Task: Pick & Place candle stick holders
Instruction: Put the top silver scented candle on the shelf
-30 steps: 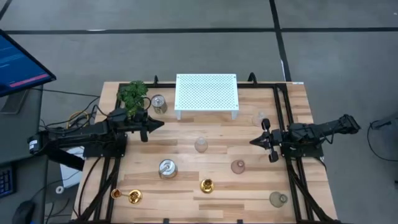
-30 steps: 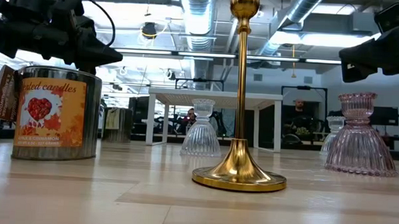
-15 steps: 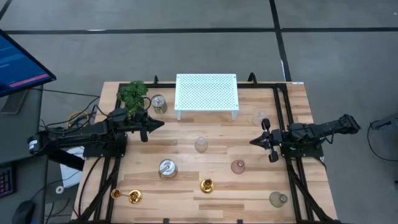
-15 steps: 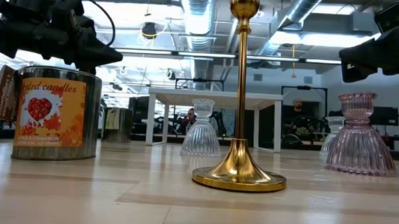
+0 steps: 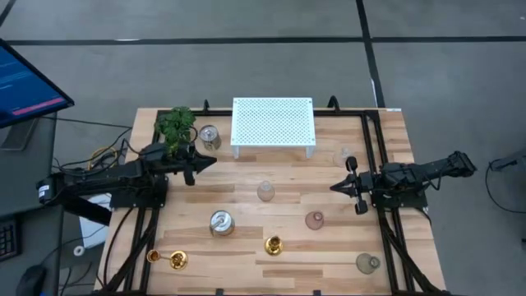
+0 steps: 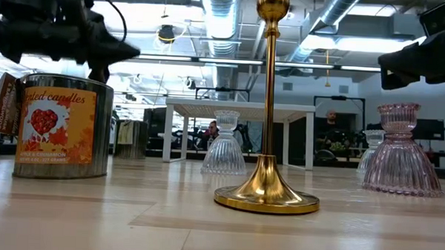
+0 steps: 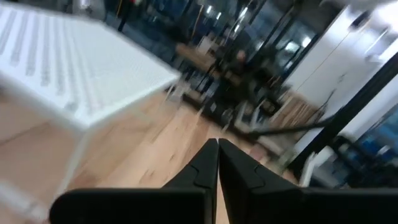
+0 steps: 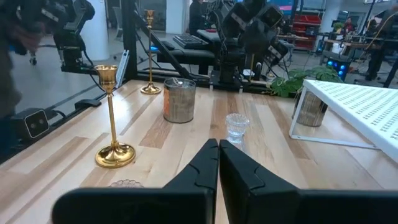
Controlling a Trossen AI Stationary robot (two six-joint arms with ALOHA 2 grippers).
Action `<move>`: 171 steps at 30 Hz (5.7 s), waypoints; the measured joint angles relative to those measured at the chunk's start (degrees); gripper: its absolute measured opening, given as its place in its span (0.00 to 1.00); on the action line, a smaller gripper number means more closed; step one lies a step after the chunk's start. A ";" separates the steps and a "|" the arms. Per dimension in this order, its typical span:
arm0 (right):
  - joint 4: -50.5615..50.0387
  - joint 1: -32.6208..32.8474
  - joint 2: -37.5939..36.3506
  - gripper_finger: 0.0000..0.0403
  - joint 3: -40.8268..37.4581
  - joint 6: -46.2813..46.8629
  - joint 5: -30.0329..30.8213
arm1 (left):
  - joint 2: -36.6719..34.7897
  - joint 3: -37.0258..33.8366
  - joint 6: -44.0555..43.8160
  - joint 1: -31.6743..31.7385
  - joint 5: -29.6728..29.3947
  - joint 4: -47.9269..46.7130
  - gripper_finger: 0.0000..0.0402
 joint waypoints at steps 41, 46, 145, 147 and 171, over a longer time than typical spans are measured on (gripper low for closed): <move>1.20 -1.57 -0.02 0.01 -0.07 -3.28 3.02 | 31.93 55.93 15.86 -0.17 -12.49 0.22 0.04; 1.39 -1.60 -0.01 0.01 -0.07 -2.02 3.00 | 32.77 65.10 17.59 -0.85 -38.32 -31.43 0.03; 1.27 -1.60 -0.02 0.01 0.03 9.20 7.64 | 69.33 70.51 39.08 34.38 -8.60 -91.09 0.43; 1.27 -1.60 -0.01 0.01 0.03 9.20 7.84 | 69.33 70.31 39.08 34.38 -8.57 -90.08 0.43; 1.31 -1.60 0.00 0.01 0.03 9.19 9.06 | 69.42 68.72 40.09 34.57 -7.15 -88.23 0.02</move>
